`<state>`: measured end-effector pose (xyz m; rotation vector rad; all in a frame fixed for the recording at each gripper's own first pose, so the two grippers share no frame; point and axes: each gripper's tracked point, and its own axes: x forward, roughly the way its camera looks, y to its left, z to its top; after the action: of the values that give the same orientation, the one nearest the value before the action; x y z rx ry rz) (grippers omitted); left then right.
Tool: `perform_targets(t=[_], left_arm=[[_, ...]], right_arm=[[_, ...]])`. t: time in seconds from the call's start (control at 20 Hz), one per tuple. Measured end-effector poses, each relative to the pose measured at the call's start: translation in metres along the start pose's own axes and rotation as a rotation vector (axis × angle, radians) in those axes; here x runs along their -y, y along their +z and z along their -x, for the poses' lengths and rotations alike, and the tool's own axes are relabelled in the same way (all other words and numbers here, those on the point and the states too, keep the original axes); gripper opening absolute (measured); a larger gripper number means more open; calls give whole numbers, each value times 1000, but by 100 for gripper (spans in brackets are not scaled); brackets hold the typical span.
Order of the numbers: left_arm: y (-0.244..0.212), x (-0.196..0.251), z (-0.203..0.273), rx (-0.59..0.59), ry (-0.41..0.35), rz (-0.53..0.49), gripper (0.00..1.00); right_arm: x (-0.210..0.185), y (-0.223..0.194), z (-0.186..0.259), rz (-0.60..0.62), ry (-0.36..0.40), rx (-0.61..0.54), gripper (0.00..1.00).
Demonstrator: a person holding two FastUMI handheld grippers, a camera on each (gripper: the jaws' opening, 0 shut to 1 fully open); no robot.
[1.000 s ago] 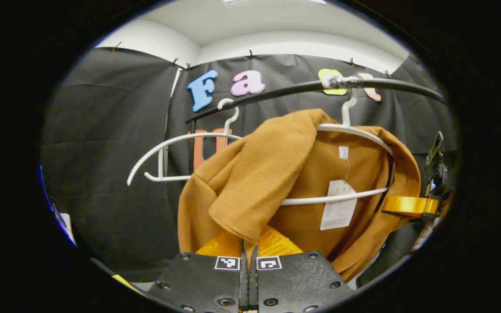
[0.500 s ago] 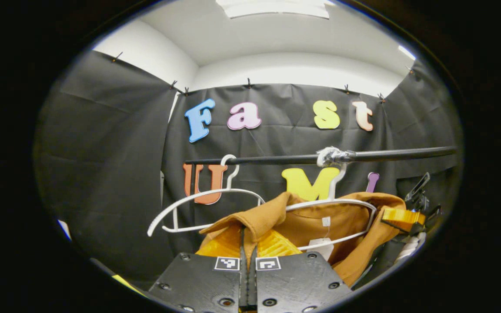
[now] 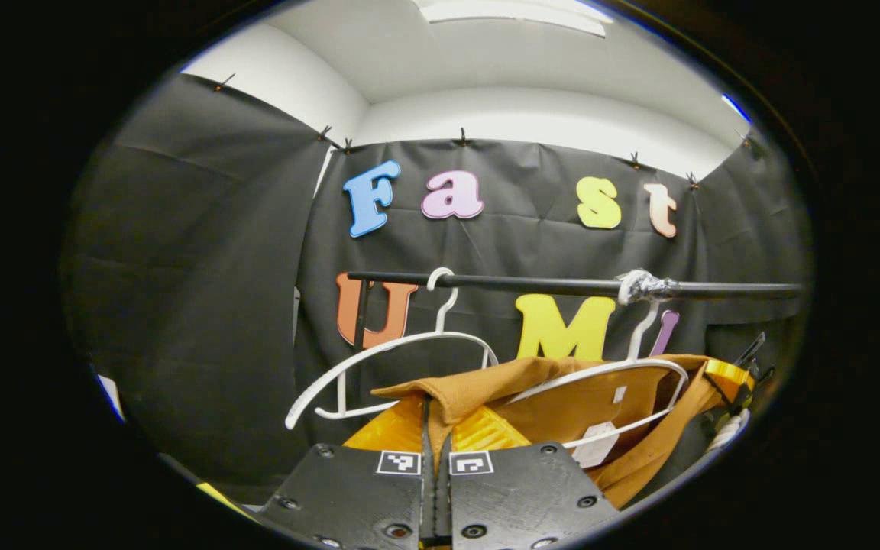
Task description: Grasp the clothes on the hanger with both hands and then place them into the laundry hamper below.
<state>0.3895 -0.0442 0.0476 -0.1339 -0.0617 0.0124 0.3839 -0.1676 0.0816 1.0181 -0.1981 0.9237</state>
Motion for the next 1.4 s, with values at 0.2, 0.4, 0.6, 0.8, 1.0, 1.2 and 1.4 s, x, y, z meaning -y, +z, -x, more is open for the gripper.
perform_targets(t=[0.2,0.4,0.6,0.8,1.0,1.2,1.4], left_arm=[[-9,0,-4,-19,-9,2,0],[-22,2,0,-35,-19,40,5],[-27,0,0,-44,-24,75,5],[-14,-3,-6,-30,-25,80,0],[2,2,-16,-21,-42,26,0],[9,12,-25,-28,-74,-10,5],[17,1,-29,-32,-70,-1,5]], right_arm=[[12,5,8,9,-40,7,6],[22,2,16,-2,-68,10,6],[31,5,21,-3,-94,22,6],[22,18,16,-3,-70,42,6],[16,30,11,13,-31,45,6],[27,53,-4,138,-126,89,6],[42,67,2,378,-285,47,5]])
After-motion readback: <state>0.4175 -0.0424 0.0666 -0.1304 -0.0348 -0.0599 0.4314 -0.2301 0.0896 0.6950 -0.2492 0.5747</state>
